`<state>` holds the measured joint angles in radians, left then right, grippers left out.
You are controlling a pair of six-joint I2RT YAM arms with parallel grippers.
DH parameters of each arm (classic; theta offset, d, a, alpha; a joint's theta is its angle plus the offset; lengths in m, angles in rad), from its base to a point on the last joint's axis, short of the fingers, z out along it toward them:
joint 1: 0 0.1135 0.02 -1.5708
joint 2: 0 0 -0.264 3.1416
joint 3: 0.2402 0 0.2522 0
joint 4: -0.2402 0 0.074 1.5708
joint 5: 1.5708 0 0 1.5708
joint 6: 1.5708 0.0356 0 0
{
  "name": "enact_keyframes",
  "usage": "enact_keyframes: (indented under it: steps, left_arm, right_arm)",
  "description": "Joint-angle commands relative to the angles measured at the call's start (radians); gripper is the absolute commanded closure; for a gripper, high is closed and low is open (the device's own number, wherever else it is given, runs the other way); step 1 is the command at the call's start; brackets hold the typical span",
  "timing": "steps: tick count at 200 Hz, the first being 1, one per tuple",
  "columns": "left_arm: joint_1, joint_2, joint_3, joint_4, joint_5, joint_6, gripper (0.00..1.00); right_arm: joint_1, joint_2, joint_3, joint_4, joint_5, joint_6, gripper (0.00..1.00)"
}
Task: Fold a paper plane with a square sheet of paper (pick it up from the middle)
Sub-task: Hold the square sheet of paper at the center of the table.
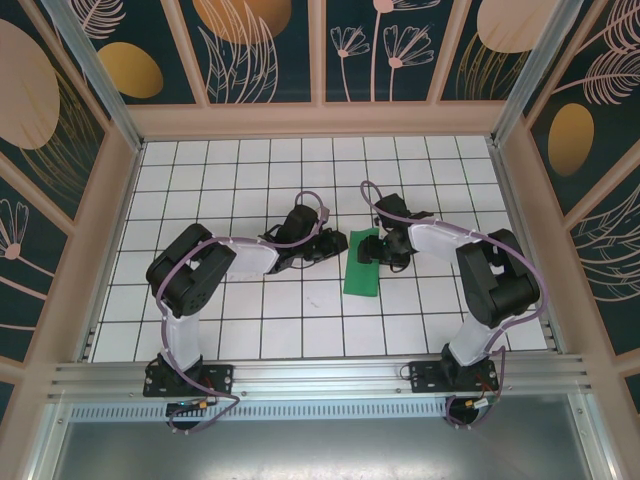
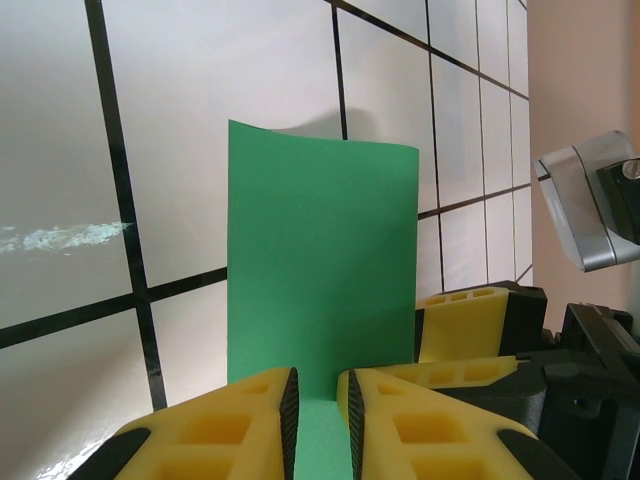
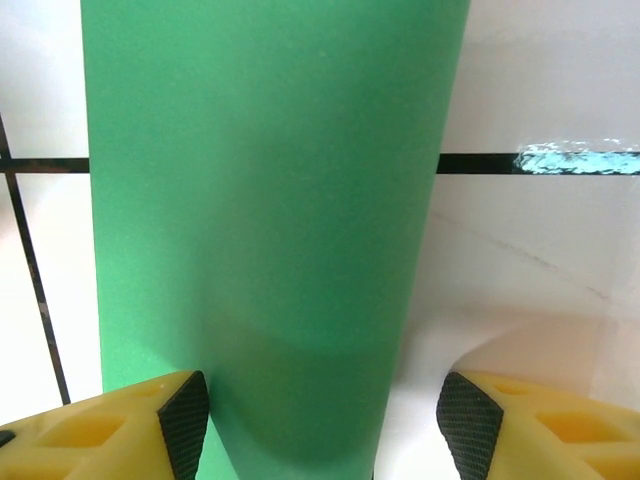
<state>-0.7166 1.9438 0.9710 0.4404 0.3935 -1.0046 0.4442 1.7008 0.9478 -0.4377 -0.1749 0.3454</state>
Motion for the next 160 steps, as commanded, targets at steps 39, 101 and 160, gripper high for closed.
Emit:
enact_keyframes:
  steps: [39, 101, 160]
  left_arm:
    - [-0.007, -0.013, 0.009, -0.008, 0.025, -0.009, 0.76]
    - [-0.009, 0.02, 0.028, -0.004, 0.054, -0.014, 0.83]
    - [-0.017, 0.069, 0.055, -0.02, 0.069, -0.023, 0.98]
  right_arm:
    - [-0.017, 0.075, -0.024, 0.049, 0.011, 0.024, 0.31]
    - [-0.016, 0.08, -0.032, 0.044, 0.026, 0.029, 0.31]
    - [-0.015, 0.085, -0.03, 0.045, 0.023, 0.03, 0.31]
